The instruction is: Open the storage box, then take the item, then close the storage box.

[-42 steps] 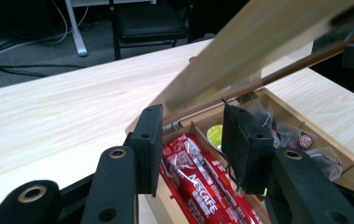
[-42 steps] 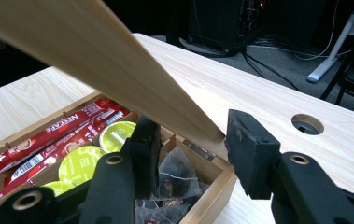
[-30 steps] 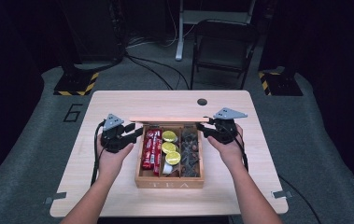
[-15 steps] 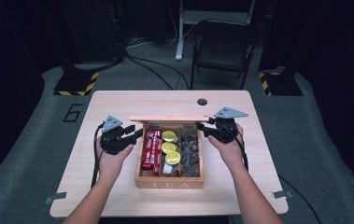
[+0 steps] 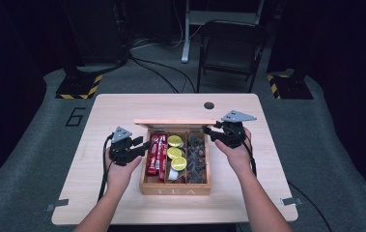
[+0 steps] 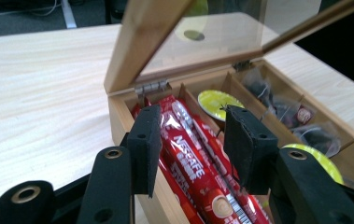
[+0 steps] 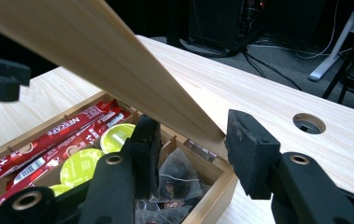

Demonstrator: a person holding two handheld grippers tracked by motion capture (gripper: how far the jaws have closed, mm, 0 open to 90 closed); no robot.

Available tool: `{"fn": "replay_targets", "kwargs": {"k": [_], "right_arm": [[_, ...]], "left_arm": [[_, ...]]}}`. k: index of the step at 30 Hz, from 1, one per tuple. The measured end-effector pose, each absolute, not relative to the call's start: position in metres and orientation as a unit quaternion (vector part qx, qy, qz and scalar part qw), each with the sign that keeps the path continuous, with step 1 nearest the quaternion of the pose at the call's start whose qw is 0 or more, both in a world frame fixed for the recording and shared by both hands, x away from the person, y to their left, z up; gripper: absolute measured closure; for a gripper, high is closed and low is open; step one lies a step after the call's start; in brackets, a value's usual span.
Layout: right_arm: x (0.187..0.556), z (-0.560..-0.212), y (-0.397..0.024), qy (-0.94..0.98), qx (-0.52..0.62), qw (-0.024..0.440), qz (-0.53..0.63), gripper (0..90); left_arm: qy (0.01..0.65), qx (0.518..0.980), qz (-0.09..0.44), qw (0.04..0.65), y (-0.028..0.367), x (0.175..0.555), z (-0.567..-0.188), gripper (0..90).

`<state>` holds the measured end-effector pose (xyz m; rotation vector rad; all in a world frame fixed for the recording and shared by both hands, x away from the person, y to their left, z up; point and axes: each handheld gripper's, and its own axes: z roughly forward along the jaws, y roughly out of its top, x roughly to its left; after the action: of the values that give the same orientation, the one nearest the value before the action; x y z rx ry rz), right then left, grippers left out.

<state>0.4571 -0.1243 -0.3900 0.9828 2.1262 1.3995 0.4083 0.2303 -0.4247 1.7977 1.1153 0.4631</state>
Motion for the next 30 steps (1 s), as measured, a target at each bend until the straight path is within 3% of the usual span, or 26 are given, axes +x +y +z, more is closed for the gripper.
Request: {"fn": "replay_targets", "kwargs": {"k": [30], "right_arm": [[0.457, -0.390, -0.124, 0.762, 0.355, 0.203, 0.502, 55.0]], "left_arm": [[0.480, 0.748, 0.184, 0.420, 0.199, 0.412, -0.464, 57.0]]}}
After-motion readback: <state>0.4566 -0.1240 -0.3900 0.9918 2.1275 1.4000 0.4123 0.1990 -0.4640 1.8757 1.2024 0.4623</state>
